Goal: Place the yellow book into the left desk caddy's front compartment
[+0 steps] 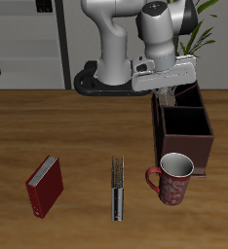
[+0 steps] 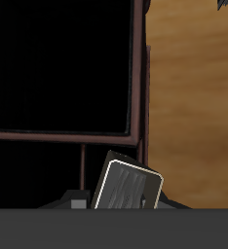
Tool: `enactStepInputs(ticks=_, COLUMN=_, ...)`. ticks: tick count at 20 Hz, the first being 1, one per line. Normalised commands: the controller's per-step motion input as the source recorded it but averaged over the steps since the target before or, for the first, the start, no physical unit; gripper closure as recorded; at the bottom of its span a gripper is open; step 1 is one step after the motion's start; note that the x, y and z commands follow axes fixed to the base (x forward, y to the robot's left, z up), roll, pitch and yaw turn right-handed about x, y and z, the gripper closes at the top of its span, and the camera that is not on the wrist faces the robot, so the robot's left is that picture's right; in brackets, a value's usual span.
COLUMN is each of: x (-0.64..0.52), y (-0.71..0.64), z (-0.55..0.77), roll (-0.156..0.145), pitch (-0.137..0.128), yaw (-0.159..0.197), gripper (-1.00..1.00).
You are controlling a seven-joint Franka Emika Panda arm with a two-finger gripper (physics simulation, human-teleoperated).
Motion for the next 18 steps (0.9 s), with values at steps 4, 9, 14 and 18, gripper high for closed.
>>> enactStepInputs(ticks=4, x=-0.04, y=0.16, z=-0.27, roll=0.036, pitch=0.026, yaw=0.008, gripper=1.00)
enactStepInputs(ticks=9, x=-0.04, y=0.17, z=-0.18, roll=0.035, pitch=0.020, yaw=0.003, gripper=1.00)
enactStepInputs(ticks=14, x=0.02, y=0.07, z=-0.21, roll=0.003, pitch=0.043, yaw=0.023, gripper=1.00)
enactStepInputs(ticks=18, x=0.01, y=-0.09, z=-0.04, roll=-0.017, pitch=0.028, yaw=-0.026, gripper=-1.00)
